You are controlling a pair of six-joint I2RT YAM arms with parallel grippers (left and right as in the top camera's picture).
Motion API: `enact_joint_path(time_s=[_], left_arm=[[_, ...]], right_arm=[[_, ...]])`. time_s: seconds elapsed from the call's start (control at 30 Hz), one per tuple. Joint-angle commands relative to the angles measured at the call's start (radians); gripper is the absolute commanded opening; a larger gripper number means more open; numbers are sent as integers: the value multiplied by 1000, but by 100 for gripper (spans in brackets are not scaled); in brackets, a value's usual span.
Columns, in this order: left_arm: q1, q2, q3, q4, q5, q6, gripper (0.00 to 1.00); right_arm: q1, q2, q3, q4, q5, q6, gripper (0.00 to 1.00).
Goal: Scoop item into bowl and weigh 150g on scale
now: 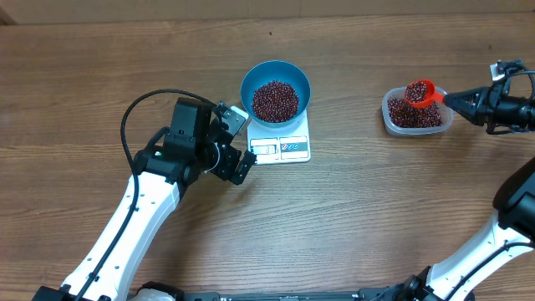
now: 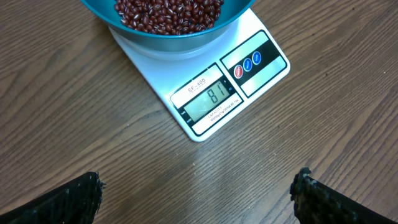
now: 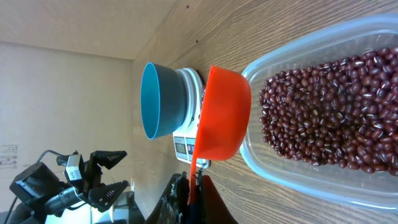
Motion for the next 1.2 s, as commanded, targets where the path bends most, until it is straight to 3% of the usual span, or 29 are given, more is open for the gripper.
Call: enact_joint_path(time_s=[0.0,0.97,1.17], left_arm=[[0,7,-2,1,2,-10,100],[0,7,-2,1,2,-10,99],[0,7,-2,1,2,-10,99]], right_arm=[[-2,5,-4,-7,-35,2,4],[-35,5,-2,-66,-84,-18,4],[-32,0,17,-140,-142,-103,4]])
